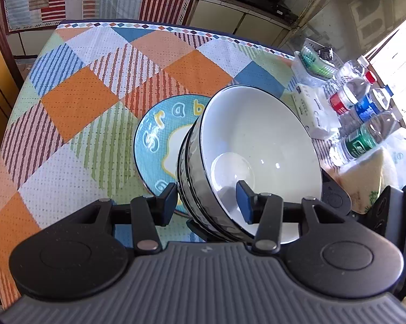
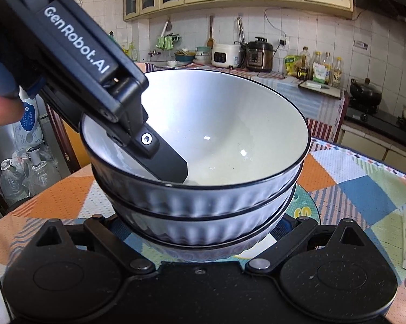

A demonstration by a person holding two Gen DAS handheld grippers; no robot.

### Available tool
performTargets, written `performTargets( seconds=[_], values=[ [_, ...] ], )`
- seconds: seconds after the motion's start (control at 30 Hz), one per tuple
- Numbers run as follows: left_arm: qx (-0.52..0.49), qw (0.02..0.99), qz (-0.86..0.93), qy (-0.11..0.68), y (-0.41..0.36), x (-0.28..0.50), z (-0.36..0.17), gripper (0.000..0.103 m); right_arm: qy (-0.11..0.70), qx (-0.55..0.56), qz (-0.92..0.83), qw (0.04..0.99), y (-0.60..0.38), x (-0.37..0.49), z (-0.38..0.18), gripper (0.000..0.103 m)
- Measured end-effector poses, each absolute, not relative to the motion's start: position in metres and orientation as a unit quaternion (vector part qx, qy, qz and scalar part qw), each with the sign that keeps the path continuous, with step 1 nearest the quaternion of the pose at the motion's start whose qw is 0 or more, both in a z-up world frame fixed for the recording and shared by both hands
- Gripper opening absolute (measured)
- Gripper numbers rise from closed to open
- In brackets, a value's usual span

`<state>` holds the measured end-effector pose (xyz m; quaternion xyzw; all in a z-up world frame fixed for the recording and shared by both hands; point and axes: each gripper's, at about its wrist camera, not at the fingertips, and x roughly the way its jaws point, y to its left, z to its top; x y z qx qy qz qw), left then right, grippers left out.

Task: Organize plates and bowls
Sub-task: 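Carry the three nested bowls with both grippers over the teal plate stack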

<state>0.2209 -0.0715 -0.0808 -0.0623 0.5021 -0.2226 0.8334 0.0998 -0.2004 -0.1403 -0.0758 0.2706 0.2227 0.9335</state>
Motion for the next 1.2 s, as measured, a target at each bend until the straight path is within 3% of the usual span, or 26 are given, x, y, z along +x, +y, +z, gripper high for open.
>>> performTargets(
  seconds=[0.8,1.2],
  values=[
    [-0.065,0.831,-0.213,0.510,-0.093,0.284,-0.138,0.045,0.315,-0.069,0.187,0.928,-0.208,0.157,-0.177,0.099],
    [-0.038,0.840,-0.206,0.501,-0.105,0.281,-0.138,0.045,0.313,-0.057,0.172,0.932,-0.212,0.155,-0.184,0.099]
  ],
)
